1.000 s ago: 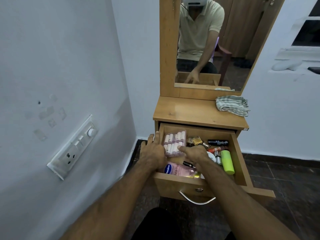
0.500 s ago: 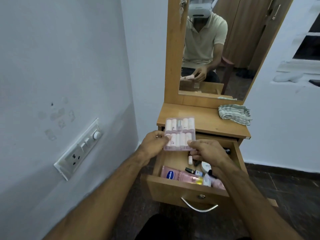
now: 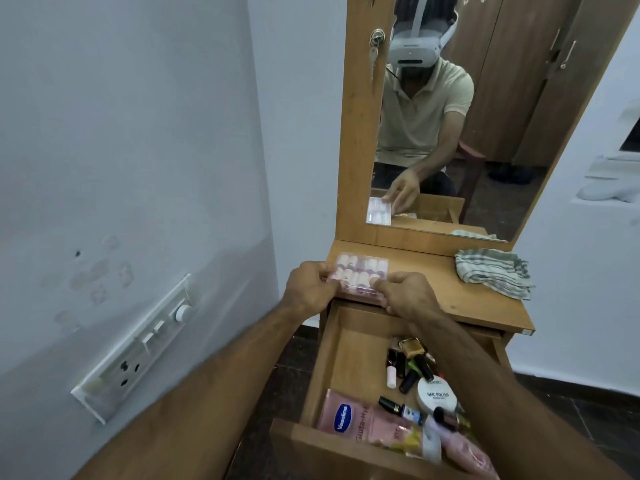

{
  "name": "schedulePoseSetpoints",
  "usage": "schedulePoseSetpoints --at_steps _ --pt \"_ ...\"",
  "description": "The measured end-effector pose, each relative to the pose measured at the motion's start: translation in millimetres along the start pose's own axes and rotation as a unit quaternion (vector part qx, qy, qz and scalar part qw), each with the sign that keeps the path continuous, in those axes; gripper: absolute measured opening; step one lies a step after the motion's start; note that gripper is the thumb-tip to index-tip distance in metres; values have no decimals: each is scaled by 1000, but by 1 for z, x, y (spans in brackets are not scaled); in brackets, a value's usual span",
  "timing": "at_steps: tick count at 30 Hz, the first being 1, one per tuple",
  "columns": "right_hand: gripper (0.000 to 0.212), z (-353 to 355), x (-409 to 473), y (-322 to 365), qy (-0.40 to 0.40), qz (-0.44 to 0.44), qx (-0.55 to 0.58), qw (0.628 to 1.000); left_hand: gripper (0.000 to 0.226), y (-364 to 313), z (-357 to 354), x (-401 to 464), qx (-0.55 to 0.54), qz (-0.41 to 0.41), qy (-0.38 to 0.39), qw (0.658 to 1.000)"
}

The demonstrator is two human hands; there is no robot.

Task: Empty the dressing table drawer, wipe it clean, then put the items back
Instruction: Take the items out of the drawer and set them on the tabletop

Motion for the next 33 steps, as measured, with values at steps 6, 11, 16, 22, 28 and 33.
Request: schedulePoseSetpoints --at_steps 6,11,16,22,28,33 --pt "19 -14 32 10 5 23 -96 995 43 12 -1 17 69 -40 -35 996" --pt "27 -23 47 16 -12 20 -108 994 46 9 -1 39 86 -29 -42 995" --pt "34 -22 58 14 -36 -4 -129 991 48 8 -3 56 111 -22 -43 993" --pt "55 -16 42 20 -23 9 -30 999 56 2 0 45 101 -11 -27 994" --pt "11 -47 -38 -9 215 145 -375 890 46 18 13 -13 -6 -51 -98 994" --pt "43 -85 -102 -88 389 79 -456 796 41 31 -7 -61 69 -89 -65 991"
Point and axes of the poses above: each hand's wrist, its own x-axis towards the middle knuckle, its own z-axis out of the back of the hand, y = z × x, the point moved 10 cm from there along x, towards the middle knuckle, and after that the axes turned 1 degree about -y, right-handed, at the moved point
